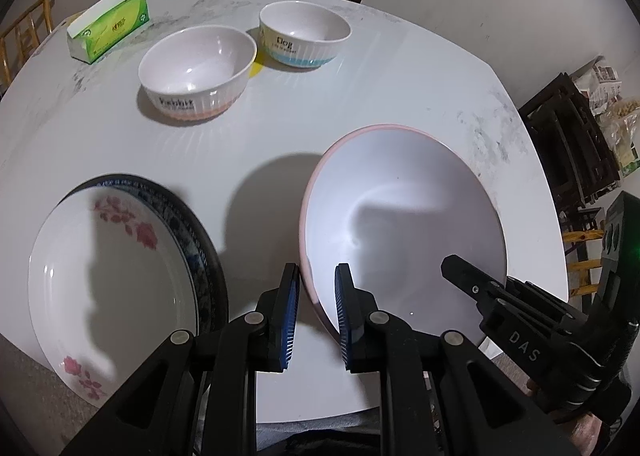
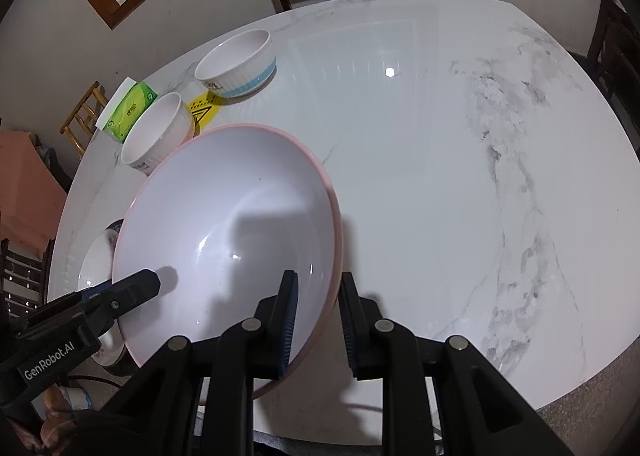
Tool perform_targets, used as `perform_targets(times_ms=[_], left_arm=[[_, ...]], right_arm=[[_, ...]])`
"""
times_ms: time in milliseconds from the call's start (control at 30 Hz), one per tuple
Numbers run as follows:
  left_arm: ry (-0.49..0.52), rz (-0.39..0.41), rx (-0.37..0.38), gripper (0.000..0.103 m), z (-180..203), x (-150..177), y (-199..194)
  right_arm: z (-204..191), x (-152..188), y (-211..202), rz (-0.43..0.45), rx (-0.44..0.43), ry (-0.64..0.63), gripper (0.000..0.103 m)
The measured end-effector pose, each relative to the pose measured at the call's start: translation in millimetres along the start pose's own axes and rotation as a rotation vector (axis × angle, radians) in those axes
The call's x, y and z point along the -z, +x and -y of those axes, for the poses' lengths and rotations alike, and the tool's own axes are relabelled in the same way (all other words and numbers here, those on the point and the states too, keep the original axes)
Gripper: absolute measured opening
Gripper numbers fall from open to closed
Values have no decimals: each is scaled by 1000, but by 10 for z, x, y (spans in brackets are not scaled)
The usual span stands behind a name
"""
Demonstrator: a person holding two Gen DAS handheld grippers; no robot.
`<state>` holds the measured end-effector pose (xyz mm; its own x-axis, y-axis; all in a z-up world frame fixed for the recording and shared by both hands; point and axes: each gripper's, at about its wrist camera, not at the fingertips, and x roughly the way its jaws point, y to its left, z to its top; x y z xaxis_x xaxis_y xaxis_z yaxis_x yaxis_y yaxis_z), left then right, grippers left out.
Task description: Organize plates and bowls
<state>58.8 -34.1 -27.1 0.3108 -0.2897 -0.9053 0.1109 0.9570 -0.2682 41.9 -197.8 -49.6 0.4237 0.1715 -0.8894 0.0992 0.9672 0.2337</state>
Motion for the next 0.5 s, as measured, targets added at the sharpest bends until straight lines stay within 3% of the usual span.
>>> perform_targets(times_ms=[500], left_arm=[[-5,-25,6,15,-31,91,96]], right_arm=[[37,67,71,-10,-1,1,23]])
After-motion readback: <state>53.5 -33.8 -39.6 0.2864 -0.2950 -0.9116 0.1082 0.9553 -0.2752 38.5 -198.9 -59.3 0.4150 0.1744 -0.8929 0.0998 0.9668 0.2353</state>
